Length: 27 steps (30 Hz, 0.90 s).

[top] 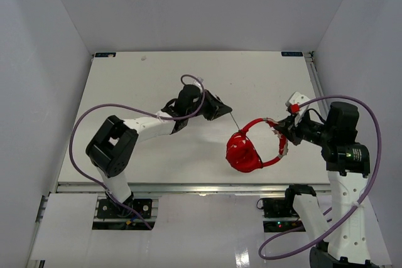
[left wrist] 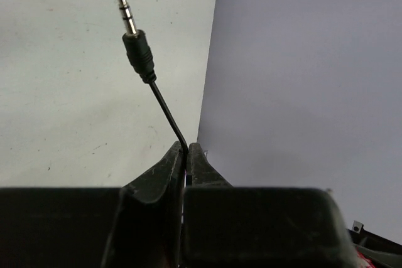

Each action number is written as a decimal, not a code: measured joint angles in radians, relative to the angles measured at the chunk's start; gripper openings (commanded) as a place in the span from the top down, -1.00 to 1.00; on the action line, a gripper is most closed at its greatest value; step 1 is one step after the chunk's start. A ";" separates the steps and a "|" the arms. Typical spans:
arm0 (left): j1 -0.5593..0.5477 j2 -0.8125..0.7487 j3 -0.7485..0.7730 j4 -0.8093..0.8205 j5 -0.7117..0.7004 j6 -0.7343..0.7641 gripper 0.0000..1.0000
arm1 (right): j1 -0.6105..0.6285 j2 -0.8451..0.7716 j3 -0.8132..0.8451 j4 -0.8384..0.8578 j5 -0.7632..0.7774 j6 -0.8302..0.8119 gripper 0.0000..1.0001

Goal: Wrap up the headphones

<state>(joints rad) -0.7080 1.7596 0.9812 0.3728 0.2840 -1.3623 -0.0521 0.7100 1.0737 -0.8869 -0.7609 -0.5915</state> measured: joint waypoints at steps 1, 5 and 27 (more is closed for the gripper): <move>0.007 0.000 0.053 -0.047 0.011 0.038 1.00 | 0.000 -0.003 -0.009 -0.003 0.000 -0.024 0.85; 0.016 -0.004 0.218 -0.183 0.038 0.170 1.00 | 0.000 -0.026 -0.054 -0.006 0.032 -0.089 0.85; -0.156 -0.097 0.472 -0.469 -0.026 0.405 1.00 | 0.120 0.102 -0.229 0.304 0.447 0.187 0.85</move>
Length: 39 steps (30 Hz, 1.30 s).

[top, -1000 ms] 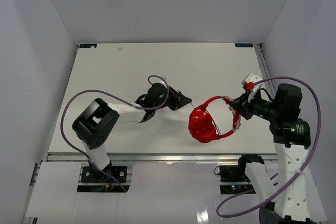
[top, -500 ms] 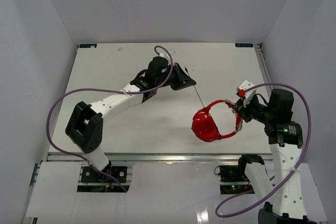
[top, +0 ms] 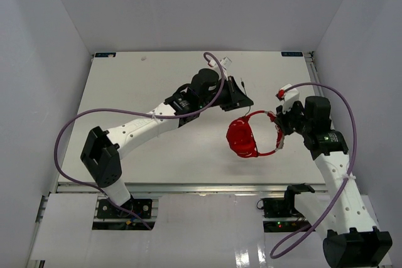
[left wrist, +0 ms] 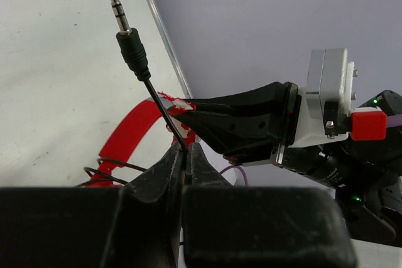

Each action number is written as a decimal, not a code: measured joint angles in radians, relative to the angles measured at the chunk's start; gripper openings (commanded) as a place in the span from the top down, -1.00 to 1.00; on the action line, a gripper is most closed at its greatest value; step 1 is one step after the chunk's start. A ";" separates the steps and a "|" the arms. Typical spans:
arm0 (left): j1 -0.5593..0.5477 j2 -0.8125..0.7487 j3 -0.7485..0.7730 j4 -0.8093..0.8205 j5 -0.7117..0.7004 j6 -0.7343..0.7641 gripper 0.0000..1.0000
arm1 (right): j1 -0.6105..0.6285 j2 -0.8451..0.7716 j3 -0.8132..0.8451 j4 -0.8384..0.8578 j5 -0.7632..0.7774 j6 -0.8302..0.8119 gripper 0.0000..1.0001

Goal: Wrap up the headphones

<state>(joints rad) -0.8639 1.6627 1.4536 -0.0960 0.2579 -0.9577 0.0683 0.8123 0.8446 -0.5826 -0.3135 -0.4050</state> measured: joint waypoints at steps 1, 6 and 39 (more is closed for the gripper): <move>-0.006 0.000 0.000 -0.006 -0.009 0.004 1.00 | 0.023 0.010 -0.002 0.016 0.027 0.027 0.85; -0.019 0.000 -0.007 -0.025 -0.082 0.035 1.00 | 0.149 0.109 -0.010 0.111 0.195 0.199 0.85; 0.030 0.296 -0.066 0.064 -0.345 0.276 -0.09 | 0.181 0.740 0.101 0.451 0.338 0.583 0.83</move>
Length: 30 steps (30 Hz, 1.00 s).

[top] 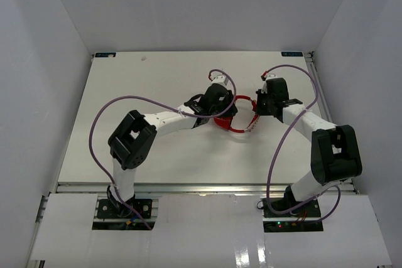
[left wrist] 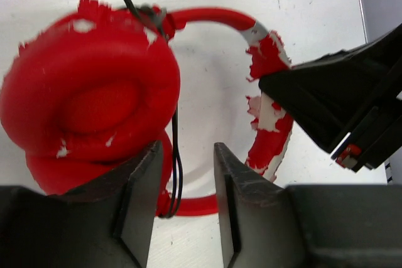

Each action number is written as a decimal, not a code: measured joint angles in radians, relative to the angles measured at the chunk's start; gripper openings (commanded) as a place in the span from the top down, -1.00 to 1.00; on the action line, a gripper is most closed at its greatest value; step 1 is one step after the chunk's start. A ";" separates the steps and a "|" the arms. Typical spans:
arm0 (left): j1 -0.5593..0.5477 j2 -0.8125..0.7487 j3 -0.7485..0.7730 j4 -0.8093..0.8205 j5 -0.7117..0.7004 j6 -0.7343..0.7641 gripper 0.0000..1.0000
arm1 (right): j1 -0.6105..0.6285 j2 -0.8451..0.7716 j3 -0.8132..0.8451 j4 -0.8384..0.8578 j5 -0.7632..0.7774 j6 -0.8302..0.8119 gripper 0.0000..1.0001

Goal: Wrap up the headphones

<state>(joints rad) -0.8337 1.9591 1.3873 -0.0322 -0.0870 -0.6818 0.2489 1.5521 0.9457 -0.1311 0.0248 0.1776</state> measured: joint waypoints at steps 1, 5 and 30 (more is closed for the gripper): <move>0.000 -0.002 -0.007 -0.001 0.004 0.003 -0.15 | 0.000 0.006 0.006 0.005 0.002 0.000 0.82; 0.000 -0.021 -0.039 -0.001 0.031 0.020 -0.25 | 0.000 0.027 0.028 0.011 0.001 -0.001 0.60; 0.001 -0.923 -0.579 -0.097 0.046 0.302 -0.96 | -0.092 -0.337 -0.056 -0.047 -0.225 -0.229 -0.80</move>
<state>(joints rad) -0.8330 1.0362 0.8088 -0.1297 -0.0406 -0.3800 0.1574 1.2154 0.8902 -0.1781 -0.2001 -0.0517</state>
